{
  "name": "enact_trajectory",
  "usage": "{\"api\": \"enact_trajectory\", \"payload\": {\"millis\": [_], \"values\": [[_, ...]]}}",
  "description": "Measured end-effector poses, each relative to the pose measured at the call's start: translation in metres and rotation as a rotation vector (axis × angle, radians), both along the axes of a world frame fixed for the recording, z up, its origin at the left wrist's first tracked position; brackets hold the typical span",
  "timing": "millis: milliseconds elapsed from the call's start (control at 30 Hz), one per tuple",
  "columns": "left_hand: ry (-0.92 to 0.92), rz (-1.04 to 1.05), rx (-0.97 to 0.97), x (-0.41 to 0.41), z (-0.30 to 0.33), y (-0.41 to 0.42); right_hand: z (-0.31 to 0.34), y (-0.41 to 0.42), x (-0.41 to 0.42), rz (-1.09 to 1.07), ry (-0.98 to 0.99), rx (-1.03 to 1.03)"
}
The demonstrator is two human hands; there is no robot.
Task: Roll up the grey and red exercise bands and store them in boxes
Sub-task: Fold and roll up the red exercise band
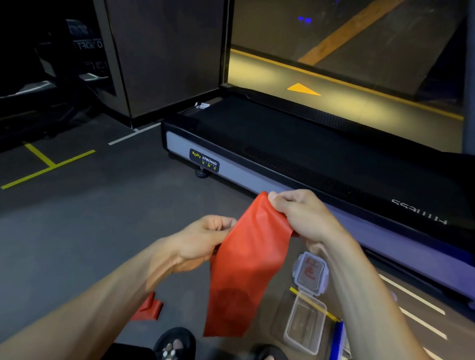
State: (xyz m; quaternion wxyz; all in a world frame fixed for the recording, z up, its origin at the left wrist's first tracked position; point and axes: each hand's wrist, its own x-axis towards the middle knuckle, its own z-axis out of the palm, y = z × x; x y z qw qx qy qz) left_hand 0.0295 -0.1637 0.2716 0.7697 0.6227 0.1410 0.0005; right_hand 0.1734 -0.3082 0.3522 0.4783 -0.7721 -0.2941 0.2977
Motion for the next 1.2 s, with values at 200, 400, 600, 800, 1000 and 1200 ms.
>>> {"api": "enact_trajectory", "payload": {"millis": [200, 400, 600, 800, 1000, 1200], "values": [[-0.015, 0.058, 0.007, 0.000, -0.003, -0.002, -0.004, 0.002, 0.004, -0.013, -0.006, 0.026], [-0.160, 0.123, -0.145, -0.001, 0.005, -0.001, -0.002, 0.003, 0.007, -0.035, -0.011, 0.053], [-0.204, 0.131, -0.112, -0.001, 0.002, 0.000, -0.003, 0.004, 0.010, -0.040, -0.015, 0.062], [-0.155, 0.089, -0.122, 0.001, 0.010, -0.006, -0.003, 0.004, 0.009, -0.039, -0.078, 0.059], [-0.167, 0.203, 0.141, 0.004, 0.008, -0.015, -0.004, 0.004, 0.009, -0.050, -0.118, 0.064], [-0.247, 0.242, 0.191, 0.007, 0.006, -0.019, -0.002, 0.010, 0.006, -0.087, -0.239, 0.080]]}}
